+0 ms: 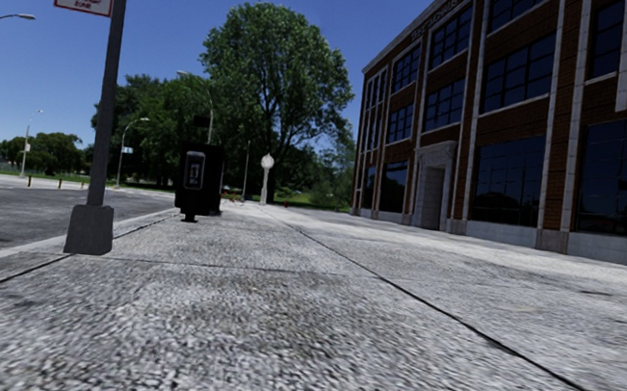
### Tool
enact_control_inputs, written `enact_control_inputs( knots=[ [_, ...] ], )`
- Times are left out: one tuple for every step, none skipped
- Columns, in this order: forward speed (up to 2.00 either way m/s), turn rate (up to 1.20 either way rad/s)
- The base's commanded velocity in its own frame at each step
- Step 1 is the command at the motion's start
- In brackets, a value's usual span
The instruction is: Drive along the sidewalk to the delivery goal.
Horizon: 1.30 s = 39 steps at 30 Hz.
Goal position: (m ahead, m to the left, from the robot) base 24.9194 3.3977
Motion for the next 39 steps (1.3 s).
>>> enact_control_inputs(
  knots=[
    [2.00,0.00],
    [2.00,0.00],
    [2.00,0.00],
    [2.00,0.00],
    [2.00,0.00],
    [2.00,0.00],
    [2.00,0.00],
    [2.00,0.00],
    [2.00,0.00],
    [2.00,0.00],
    [2.00,0.00],
    [2.00,0.00],
    [2.00,0.00],
    [2.00,0.00],
    [2.00,0.00],
    [2.00,0.00],
    [2.00,0.00],
    [2.00,0.00],
    [2.00,0.00],
    [2.00,0.00],
    [2.00,0.00],
    [2.00,0.00],
    [2.00,0.00],
    [2.00,0.00],
    [2.00,0.00],
    [2.00,0.00],
    [2.00,0.00],
    [2.00,0.00],
    [2.00,0.00],
    [2.00,0.00],
    [2.00,0.00],
    [2.00,0.00],
    [2.00,0.00],
    [2.00,0.00],
    [2.00,0.00],
    [2.00,0.00],
    [2.00,0.00],
    [2.00,0.00],
    [2.00,0.00]
  ],
)
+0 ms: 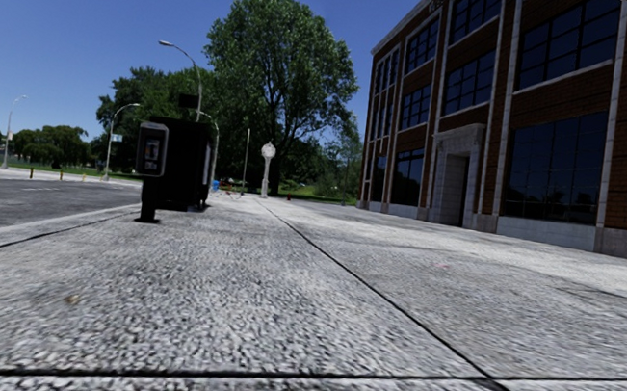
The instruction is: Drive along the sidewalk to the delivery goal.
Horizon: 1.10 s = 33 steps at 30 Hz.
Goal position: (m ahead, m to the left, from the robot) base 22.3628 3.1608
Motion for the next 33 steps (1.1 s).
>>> enact_control_inputs(
  knots=[
    [2.00,0.00],
    [2.00,0.00],
    [2.00,0.00],
    [2.00,0.00],
    [2.00,0.00],
    [2.00,0.00],
    [2.00,0.00],
    [2.00,0.00],
    [2.00,0.00],
    [2.00,0.00],
    [2.00,0.00],
    [2.00,0.00],
    [2.00,0.00],
    [2.00,0.00],
    [2.00,0.00],
    [2.00,0.00],
    [2.00,0.00],
    [2.00,0.00],
    [2.00,0.00],
    [2.00,0.00],
    [2.00,0.00],
    [2.00,0.00],
    [2.00,0.00],
    [2.00,0.00],
    [2.00,0.00],
    [2.00,0.00],
    [2.00,0.00],
    [2.00,0.00],
    [2.00,0.00],
    [2.00,0.00],
    [2.00,0.00],
    [2.00,0.00],
    [2.00,0.00]
  ],
)
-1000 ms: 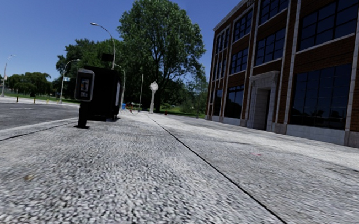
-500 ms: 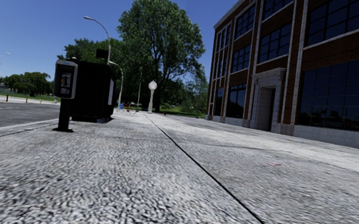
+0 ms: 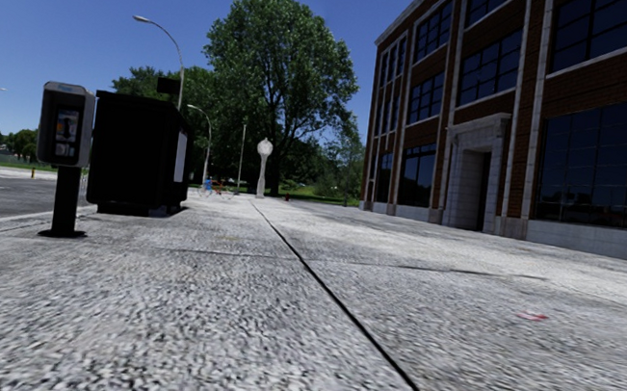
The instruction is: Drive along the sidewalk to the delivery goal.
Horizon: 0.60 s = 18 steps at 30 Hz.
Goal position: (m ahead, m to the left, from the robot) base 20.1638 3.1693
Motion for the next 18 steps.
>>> enact_control_inputs(
  knots=[
    [2.00,0.00],
    [2.00,0.00],
    [2.00,0.00],
    [2.00,0.00],
    [2.00,0.00],
    [2.00,0.00],
    [2.00,0.00],
    [2.00,0.00],
    [2.00,0.00],
    [2.00,0.00],
    [2.00,0.00],
    [2.00,0.00],
    [2.00,0.00],
    [2.00,0.00],
    [2.00,0.00],
    [2.00,0.01],
    [2.00,0.01],
    [2.00,0.07]
  ],
)
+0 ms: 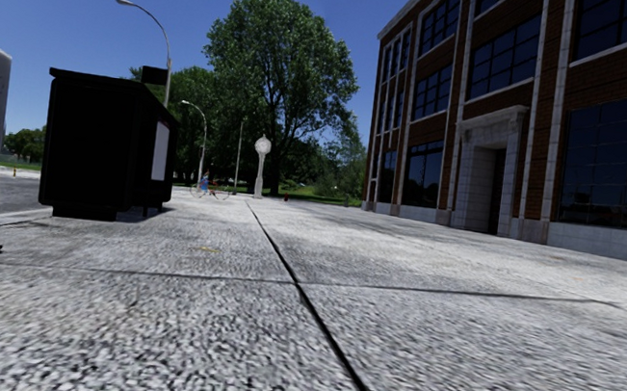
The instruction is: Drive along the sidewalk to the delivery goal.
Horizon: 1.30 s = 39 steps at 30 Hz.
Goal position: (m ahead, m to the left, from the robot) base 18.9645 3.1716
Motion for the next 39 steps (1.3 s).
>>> enact_control_inputs(
  knots=[
    [2.00,0.10],
    [2.00,0.12],
    [2.00,0.12],
    [2.00,0.16],
    [2.00,0.19],
    [2.00,0.20],
    [2.00,0.21],
    [2.00,0.21],
    [2.00,0.21],
    [2.00,0.21],
    [2.00,0.21],
    [2.00,0.21],
    [2.00,0.21],
    [2.00,0.21],
    [2.00,0.21],
    [2.00,0.10],
    [2.00,0.10],
    [2.00,0.00],
    [2.00,0.00],
    [2.00,0.00],
    [2.00,0.00],
    [2.00,0.00],
    [2.00,0.00],
    [2.00,0.00],
    [2.00,0.00],
    [2.00,0.00],
    [2.00,0.00],
    [2.00,0.00],
    [2.00,0.00],
    [2.00,0.00],
    [2.00,0.00],
    [2.00,0.00],
    [2.00,0.00],
    [2.00,0.00],
    [2.00,0.00],
    [2.00,0.00],
    [2.00,0.00],
    [2.00,0.00],
    [2.00,0.00]
  ],
)
